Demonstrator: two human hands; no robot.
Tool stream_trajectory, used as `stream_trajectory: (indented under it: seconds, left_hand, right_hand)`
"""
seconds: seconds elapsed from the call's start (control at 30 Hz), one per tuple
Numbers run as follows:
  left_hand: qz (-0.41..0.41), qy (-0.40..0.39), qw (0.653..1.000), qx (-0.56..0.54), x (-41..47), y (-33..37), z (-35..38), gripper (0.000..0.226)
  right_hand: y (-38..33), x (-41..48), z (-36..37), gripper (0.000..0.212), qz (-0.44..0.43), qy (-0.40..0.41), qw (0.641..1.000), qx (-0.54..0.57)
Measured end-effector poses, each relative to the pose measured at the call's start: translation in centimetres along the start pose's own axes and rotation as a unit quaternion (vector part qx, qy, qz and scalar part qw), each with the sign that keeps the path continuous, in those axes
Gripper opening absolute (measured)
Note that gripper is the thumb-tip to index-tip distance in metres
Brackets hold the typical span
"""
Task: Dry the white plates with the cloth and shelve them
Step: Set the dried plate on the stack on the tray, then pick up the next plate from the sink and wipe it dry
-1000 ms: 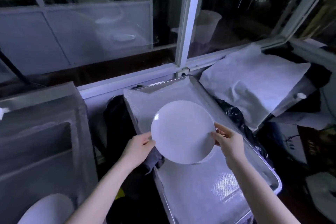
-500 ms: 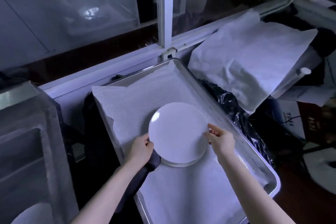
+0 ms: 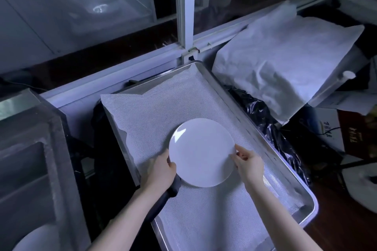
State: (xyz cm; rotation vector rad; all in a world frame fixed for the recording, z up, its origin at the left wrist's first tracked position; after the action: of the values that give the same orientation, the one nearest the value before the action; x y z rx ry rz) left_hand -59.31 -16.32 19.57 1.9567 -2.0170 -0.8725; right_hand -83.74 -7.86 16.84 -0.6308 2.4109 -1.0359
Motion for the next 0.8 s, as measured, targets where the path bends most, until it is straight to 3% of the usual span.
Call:
stream_trajectory:
  seconds: [0.13, 0.27, 0.37, 0.47, 0.6, 0.7, 0.8]
  left_hand:
    - [-0.007, -0.013, 1.000, -0.008, -0.2, -0.2, 0.0, 0.041]
    - [-0.025, -0.014, 0.998, -0.048, -0.9, -1.2, -0.8, 0.054]
    - [-0.052, -0.001, 0.990, -0.132, -1.8, -3.0, -2.3, 0.043]
    - [-0.097, 0.030, 0.975, -0.199, -2.9, -5.5, -4.9, 0.025]
    - [-0.120, 0.085, 0.934, -0.325, -4.8, -8.6, -9.1, 0.020]
    - [-0.143, 0.144, 0.890, -0.408, -6.5, -10.9, -12.9, 0.017]
    - [-0.191, 0.199, 0.826, -0.491, -8.6, -14.5, -16.3, 0.008]
  right_hand:
    - [-0.2, -0.1, -0.1, 0.032, 0.009, -0.027, 0.999, 0.021]
    - [-0.8, -1.0, -0.4, 0.033, -0.008, -0.007, 1.000, 0.005]
    - [-2.2, -2.6, -0.3, 0.031, -0.046, 0.031, 0.998, 0.017]
    - [-4.8, -5.1, 0.6, 0.022, -0.109, -0.006, 0.993, 0.045]
    - [-9.7, -10.7, 3.5, 0.016, -0.181, -0.163, 0.967, 0.077]
    - [-12.7, -17.0, 6.9, 0.018, -0.212, -0.358, 0.905, 0.089]
    - [-14.3, -23.5, 10.7, 0.054, -0.228, -0.506, 0.824, 0.110]
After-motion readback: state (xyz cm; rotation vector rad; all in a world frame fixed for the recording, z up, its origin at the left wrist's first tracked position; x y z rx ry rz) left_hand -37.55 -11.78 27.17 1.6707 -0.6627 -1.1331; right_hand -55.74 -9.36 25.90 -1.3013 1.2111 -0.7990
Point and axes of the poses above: each hand's wrist, its own x-axis towards the middle knuckle, its own z-axis out of the palm, y = z × x, the point moved 2 cm from there along x, towards the middle knuckle, and after that the axes turned 10 degrees about y, right-handed, at the moved point
